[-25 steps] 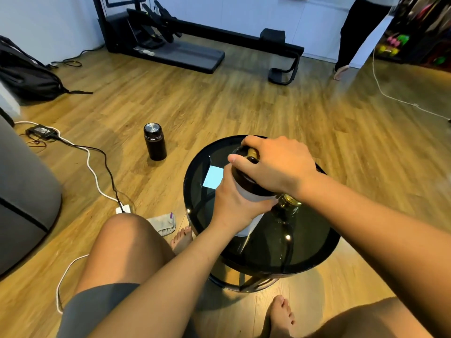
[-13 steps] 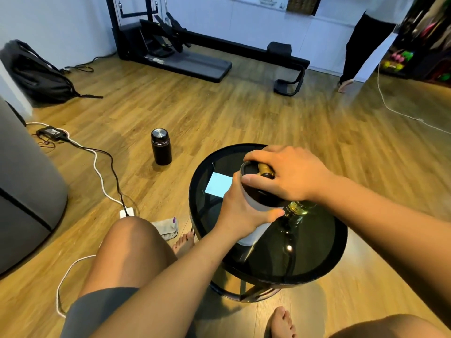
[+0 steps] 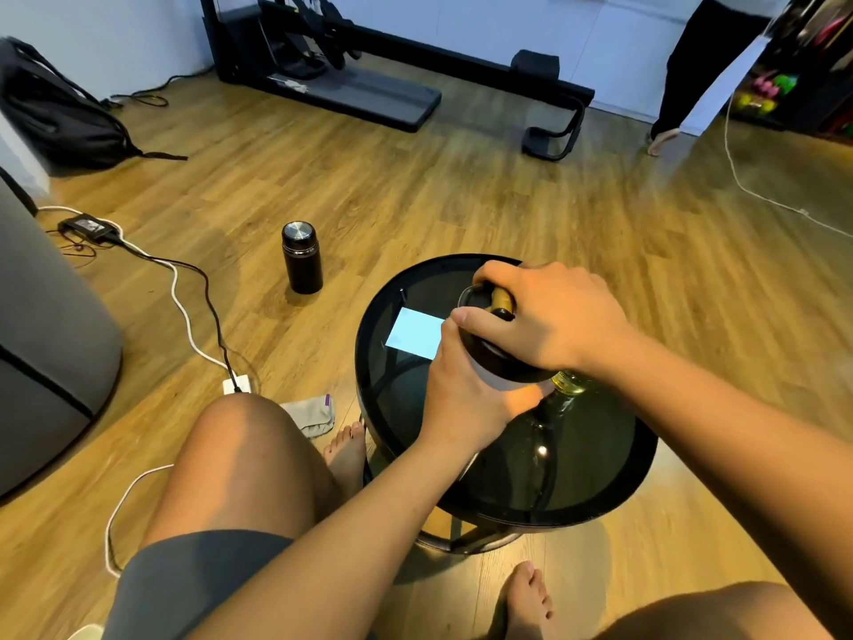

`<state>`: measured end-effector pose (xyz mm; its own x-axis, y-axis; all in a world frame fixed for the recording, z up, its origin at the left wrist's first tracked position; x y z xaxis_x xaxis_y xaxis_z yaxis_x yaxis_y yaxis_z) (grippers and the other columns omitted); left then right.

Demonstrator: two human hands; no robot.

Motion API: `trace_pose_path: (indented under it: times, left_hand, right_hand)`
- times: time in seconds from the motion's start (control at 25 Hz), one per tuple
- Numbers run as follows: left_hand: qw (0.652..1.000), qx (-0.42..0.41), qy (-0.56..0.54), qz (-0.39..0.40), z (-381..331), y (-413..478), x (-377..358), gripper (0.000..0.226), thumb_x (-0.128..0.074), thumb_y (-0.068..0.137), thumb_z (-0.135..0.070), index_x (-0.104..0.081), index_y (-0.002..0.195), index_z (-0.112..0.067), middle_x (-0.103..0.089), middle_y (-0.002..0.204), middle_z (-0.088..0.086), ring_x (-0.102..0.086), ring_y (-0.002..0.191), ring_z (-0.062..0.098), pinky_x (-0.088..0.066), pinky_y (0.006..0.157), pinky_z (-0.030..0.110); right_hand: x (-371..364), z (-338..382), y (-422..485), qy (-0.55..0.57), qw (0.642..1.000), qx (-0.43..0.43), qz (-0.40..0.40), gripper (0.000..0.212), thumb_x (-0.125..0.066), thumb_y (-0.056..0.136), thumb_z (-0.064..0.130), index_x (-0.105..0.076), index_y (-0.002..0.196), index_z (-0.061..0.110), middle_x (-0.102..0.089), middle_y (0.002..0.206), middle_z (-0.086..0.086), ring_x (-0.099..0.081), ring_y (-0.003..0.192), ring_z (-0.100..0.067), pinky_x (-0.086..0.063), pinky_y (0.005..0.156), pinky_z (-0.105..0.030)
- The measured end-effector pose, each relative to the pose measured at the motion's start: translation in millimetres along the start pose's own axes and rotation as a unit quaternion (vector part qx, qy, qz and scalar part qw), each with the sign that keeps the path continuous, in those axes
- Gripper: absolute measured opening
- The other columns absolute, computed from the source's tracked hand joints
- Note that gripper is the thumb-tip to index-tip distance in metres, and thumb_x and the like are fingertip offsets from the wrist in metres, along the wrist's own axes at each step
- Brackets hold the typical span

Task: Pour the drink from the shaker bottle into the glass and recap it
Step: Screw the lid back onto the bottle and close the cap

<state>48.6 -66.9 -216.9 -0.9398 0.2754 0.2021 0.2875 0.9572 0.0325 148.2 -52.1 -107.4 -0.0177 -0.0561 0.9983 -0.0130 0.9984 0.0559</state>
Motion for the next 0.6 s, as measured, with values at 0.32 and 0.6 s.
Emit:
trace_pose_path:
  times: [0.32,0.6]
  left_hand:
    - [0.999,-0.011,0.034,0.014,-3,2,5,0.087,-0.096,0.064,-0.033,-0.037,0.128,-0.033,-0.056,0.119,-0.014,-0.058,0.114,0.009,-0.043,0.081,0.011]
    - [0.998,0.000,0.025,0.050,3,2,12,0.099,-0.098,0.055,-0.046,-0.040,0.134,-0.032,-0.059,0.127,-0.012,-0.059,0.120,0.008,-0.054,0.100,0.033]
  right_hand:
    - [-3,-9,3,0.097,0.994,-0.032,0.031,0.084,-0.035,0.062,0.095,-0.058,0.119,0.038,-0.070,0.096,0.004,-0.065,0.093,-0.026,-0.050,0.085,-0.043]
    - [-5,-3,-5,0.082,0.995,-0.058,0.012,0.081,-0.037,0.072,0.092,-0.055,0.123,0.032,-0.067,0.095,0.001,-0.061,0.087,-0.025,-0.052,0.074,-0.039]
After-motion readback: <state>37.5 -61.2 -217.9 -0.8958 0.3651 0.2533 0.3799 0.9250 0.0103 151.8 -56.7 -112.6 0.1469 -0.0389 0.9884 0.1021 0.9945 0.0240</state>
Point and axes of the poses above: each hand's wrist, its own y-axis towards the middle knuckle, its own x-axis out of the back of the hand, z = x × y, the point moved 5 cm from there along y, towards the middle knuckle
